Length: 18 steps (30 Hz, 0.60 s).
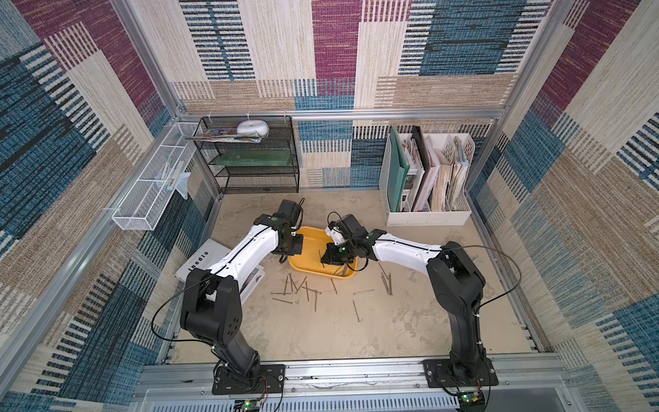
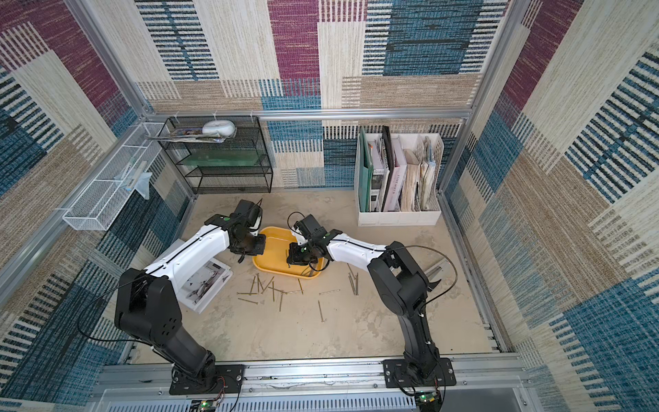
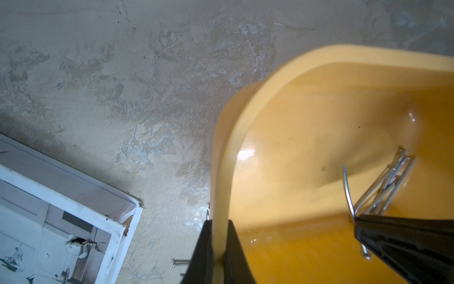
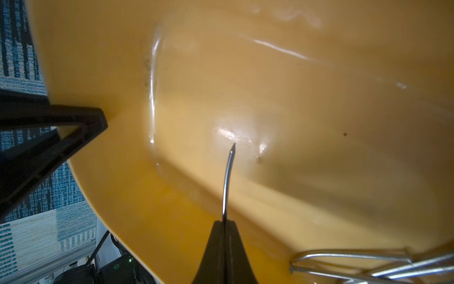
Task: Put the nails on the desktop into the storage box
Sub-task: Place the nail in the storage box.
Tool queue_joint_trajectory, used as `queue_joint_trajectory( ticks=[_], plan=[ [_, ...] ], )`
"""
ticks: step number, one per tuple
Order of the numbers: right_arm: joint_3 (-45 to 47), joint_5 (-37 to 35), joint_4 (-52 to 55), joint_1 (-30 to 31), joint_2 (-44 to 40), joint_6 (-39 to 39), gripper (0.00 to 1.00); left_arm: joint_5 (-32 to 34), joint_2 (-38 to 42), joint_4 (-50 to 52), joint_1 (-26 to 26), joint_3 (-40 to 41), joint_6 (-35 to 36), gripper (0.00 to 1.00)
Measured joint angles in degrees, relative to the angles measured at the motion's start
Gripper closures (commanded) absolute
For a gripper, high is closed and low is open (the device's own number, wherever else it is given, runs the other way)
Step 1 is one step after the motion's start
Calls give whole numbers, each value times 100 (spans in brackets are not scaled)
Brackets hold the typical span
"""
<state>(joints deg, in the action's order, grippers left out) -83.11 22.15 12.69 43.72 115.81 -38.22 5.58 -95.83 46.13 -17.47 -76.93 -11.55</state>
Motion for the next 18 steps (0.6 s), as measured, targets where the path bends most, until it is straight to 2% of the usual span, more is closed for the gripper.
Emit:
queue_joint_trajectory(
  ticks=[4, 11, 14, 18],
  plan=[
    [208, -26, -101, -63, -146, -42, 68, -2, -2, 11, 0, -4, 0, 100],
    [734, -439, 157, -380, -1128, 262, 68, -15, -2, 22, -2, -4, 0, 100],
    [903, -940, 568, -522, -1609, 682, 69, -57, -2, 22, -2, -4, 0, 100],
    [1102, -2028, 1375, -610, -1805, 1303, 70, -63, -2, 24, -2, -4, 0, 100]
  ],
)
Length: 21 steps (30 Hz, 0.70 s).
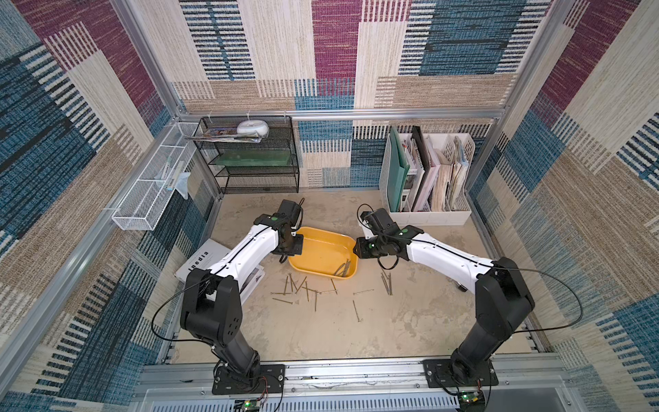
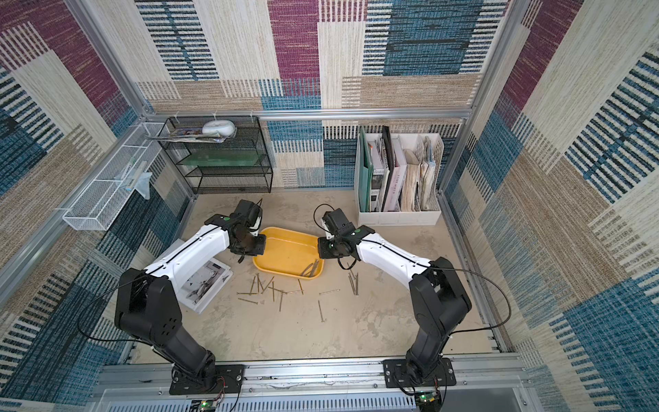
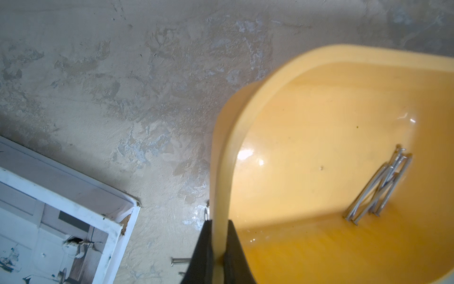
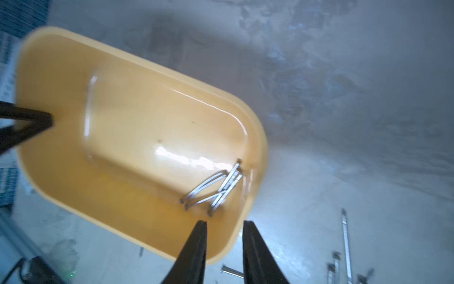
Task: Put the nails on the desktop into the storage box
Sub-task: Place the nail in the storage box, then pick up the nail from the center of the board.
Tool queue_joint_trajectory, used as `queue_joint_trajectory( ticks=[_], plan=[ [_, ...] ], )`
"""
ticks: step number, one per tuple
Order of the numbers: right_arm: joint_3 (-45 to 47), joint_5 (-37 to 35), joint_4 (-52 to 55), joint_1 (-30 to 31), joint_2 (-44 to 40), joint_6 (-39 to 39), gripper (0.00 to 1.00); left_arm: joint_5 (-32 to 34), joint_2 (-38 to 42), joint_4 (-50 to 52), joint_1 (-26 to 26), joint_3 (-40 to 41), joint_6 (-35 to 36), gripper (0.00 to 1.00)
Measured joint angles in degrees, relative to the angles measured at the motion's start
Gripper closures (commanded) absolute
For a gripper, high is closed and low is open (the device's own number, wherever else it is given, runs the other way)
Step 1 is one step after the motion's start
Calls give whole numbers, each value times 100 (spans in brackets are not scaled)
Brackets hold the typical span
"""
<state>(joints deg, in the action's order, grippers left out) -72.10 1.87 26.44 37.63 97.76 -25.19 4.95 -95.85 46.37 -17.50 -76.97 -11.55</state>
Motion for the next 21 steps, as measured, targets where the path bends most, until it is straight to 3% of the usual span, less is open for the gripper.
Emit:
queue_joint_trajectory(
  ticks=[8, 21],
  plan=[
    [400, -1071, 713, -225, 404, 765, 71, 2, 0, 0, -2, 0, 0, 100],
    [361, -1349, 643, -389, 922, 1049, 72, 0, -20, 2, 0, -7, 2, 100]
  ],
)
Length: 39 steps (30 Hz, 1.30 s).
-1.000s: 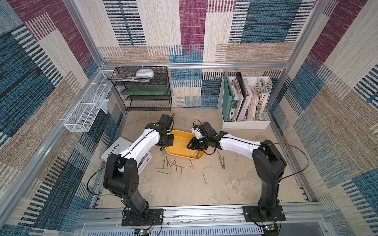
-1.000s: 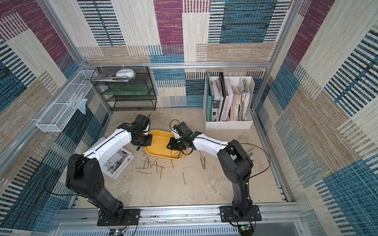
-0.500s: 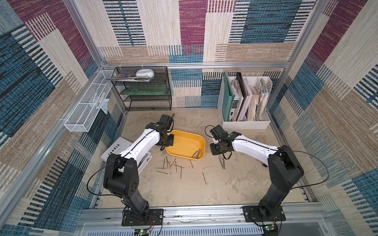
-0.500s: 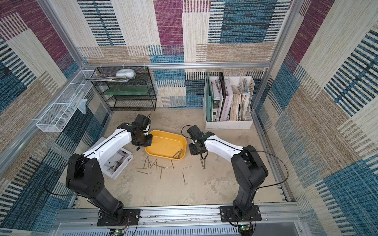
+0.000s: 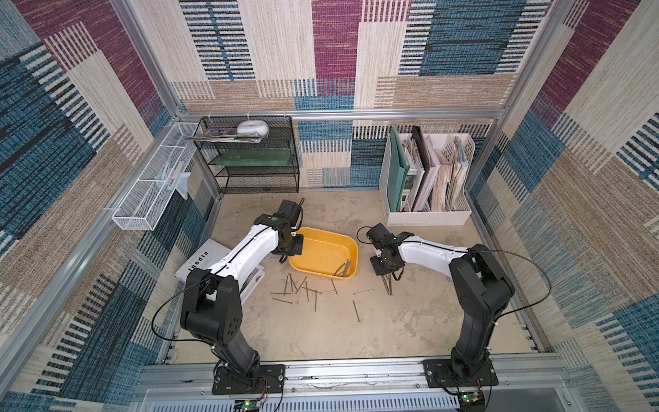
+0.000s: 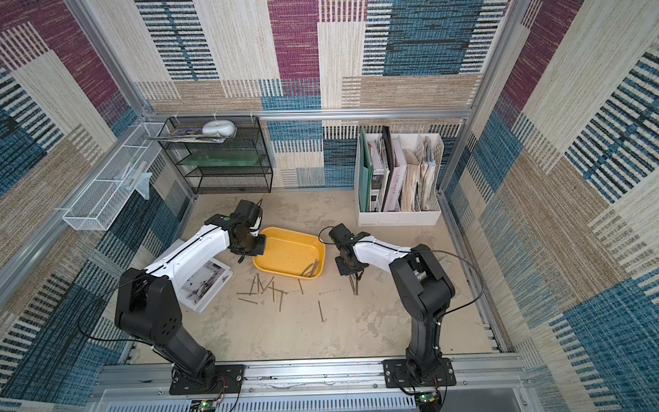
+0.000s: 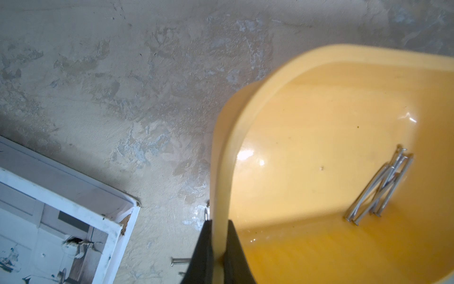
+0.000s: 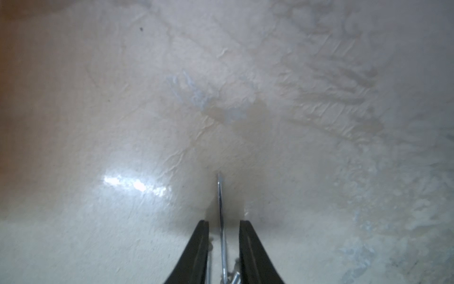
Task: Put the nails on the desktop into the storage box
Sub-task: Pick up the nail from the center of the board.
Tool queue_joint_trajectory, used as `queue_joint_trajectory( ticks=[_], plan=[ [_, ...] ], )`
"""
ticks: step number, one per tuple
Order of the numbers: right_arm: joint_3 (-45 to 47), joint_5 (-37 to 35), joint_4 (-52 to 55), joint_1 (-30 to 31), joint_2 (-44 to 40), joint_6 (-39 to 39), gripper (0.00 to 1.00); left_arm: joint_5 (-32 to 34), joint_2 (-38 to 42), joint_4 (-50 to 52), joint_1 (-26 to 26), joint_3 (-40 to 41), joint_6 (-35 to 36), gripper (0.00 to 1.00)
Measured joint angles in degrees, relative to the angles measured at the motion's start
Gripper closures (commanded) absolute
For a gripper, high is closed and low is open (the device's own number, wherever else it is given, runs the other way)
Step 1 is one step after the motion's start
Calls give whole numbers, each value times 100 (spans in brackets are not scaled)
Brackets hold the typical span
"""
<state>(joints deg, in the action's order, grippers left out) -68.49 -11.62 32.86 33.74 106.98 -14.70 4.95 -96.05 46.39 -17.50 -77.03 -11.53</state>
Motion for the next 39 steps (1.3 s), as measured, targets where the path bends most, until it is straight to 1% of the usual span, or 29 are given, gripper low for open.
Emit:
queue_joint_trajectory(
  ticks=[3, 7, 13, 14, 16, 17, 24, 30, 35, 39],
  plan=[
    [-55, 11, -26, -46, 70, 57, 73, 0, -7, 0, 0, 0, 0, 100],
    [-192, 52, -35, -85, 216, 120, 78, 0, -7, -2, 2, 0, 0, 100],
    [-208, 214, -125, -131, 354, 140, 84, 2, -35, 0, 0, -13, 4, 100],
    [-208, 251, -120, -142, 365, 140, 86, 2, -39, 0, 0, -22, 11, 100],
    [-214, 323, -120, -160, 387, 140, 97, 0, -44, 2, 0, -26, 20, 100],
    [-232, 339, -109, -162, 404, 129, 100, 0, -44, 2, 0, -33, 20, 100],
    [-481, 422, 129, -216, 553, 118, 100, 2, -52, 2, 0, -33, 22, 100],
    [-826, 525, 203, -389, 555, 109, 100, 0, -87, 2, 0, -33, 20, 100],
    [-1169, 455, 227, -531, 96, 55, 100, 0, -87, 2, 0, -33, 20, 100],
    [-1384, 616, 229, -527, -291, -9, 100, 0, -87, 2, 0, -33, 20, 100]
  ],
)
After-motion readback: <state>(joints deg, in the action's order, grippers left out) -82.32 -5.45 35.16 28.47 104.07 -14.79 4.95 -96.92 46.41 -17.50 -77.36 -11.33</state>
